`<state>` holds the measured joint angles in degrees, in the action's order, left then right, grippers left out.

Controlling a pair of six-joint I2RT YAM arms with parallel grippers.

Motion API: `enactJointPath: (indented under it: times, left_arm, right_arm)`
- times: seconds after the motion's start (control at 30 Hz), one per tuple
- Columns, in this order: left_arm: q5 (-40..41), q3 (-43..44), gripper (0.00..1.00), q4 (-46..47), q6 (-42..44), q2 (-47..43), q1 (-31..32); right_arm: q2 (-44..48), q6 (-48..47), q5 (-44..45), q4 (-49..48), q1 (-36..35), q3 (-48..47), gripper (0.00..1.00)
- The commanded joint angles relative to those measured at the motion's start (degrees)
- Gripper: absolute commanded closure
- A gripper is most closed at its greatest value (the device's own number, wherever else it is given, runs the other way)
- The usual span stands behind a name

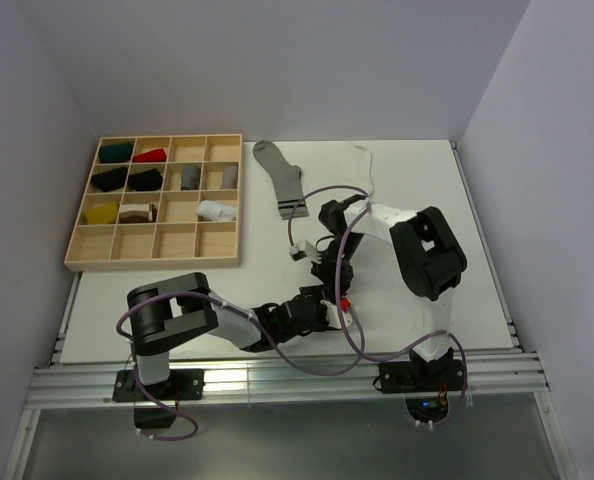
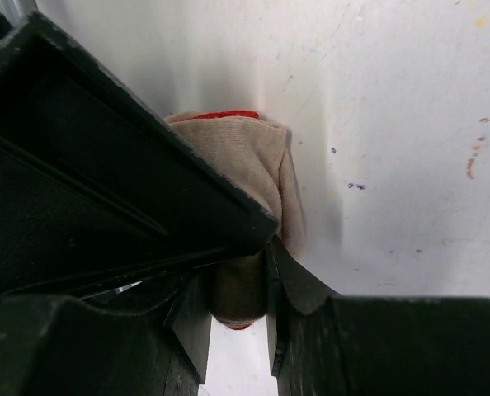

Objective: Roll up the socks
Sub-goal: Roll the sock at the center of the board, then pick up the sock at the center of the board.

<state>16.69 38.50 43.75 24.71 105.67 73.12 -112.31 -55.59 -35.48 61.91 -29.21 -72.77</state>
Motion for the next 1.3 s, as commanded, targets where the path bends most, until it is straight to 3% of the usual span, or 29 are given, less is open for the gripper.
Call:
enactJointPath:
  times: [0.0, 0.4, 0.77, 0.87, 1.0, 1.27]
  left_arm:
    - [-3.5, 1.9, 0.34, -5.2, -1.2, 2.9, -0.4]
    - [-7.0, 6.1, 0.52, -13.6, -4.0, 5.0, -1.4]
    - [-11.1, 10.5, 0.99, -21.9, -6.7, 7.9, -1.9]
    - [-12.5, 11.9, 1.0, -24.4, -7.4, 8.8, -2.3]
    - [-14.3, 13.7, 1.0, -27.5, -8.4, 9.8, -3.0]
    - [-16.2, 15.5, 1.0, -29.9, -9.7, 11.4, -3.7]
  right_arm:
    - [-2.7, -2.6, 2.5, 1.7, -0.1, -0.5, 0.96]
    - [-3.2, -3.4, 1.7, 2.9, 0.2, -1.3, 0.96]
    - [-2.9, -3.6, 0.3, 3.8, 0.2, -2.3, 0.95]
    - [-2.5, -3.3, 0.3, 3.8, 0.3, -2.1, 0.9]
    - [-1.4, -2.2, 0.6, 3.2, 0.6, -1.8, 0.7]
    - [3.2, -0.8, 0.9, 2.7, 3.7, -0.9, 0.55]
